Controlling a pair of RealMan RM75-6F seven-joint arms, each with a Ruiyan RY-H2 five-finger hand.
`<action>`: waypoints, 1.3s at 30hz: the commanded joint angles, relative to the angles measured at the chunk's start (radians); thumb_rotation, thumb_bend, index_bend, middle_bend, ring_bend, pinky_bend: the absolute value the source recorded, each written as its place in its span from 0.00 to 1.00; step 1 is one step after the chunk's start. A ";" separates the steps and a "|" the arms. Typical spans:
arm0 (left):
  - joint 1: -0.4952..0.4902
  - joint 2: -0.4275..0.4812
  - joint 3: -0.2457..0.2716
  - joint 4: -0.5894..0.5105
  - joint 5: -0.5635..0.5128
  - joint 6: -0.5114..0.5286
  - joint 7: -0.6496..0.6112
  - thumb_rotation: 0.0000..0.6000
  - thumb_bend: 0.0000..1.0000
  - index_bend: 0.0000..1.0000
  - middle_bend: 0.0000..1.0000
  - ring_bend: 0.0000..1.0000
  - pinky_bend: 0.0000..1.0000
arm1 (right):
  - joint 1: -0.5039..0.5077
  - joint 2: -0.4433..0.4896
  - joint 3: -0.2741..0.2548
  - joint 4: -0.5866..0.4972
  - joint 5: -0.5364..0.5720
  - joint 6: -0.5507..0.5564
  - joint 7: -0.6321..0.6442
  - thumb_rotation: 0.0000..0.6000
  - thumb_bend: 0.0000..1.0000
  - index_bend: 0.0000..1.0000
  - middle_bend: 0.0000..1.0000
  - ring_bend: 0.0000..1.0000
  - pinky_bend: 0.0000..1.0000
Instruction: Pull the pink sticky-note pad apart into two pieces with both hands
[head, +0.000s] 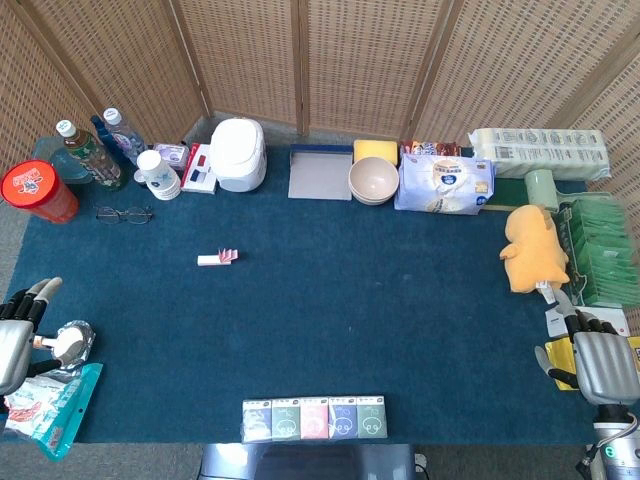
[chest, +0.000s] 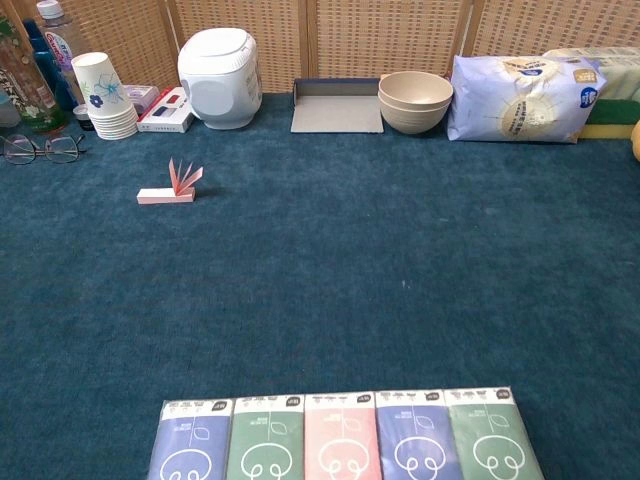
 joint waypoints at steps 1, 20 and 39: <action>-0.002 0.000 0.002 -0.001 -0.003 -0.008 0.003 0.72 0.18 0.11 0.16 0.18 0.29 | 0.000 0.001 -0.001 -0.004 0.004 -0.004 -0.002 0.76 0.35 0.03 0.30 0.29 0.39; -0.030 0.009 -0.015 -0.010 0.003 -0.029 0.009 0.73 0.18 0.11 0.16 0.19 0.29 | -0.008 0.003 0.000 -0.010 0.006 0.006 0.005 0.76 0.35 0.03 0.30 0.29 0.39; -0.295 -0.029 -0.117 0.103 -0.082 -0.370 -0.028 0.76 0.18 0.13 0.29 0.39 0.44 | -0.003 -0.009 0.002 -0.038 0.041 -0.021 -0.037 0.76 0.35 0.03 0.30 0.29 0.39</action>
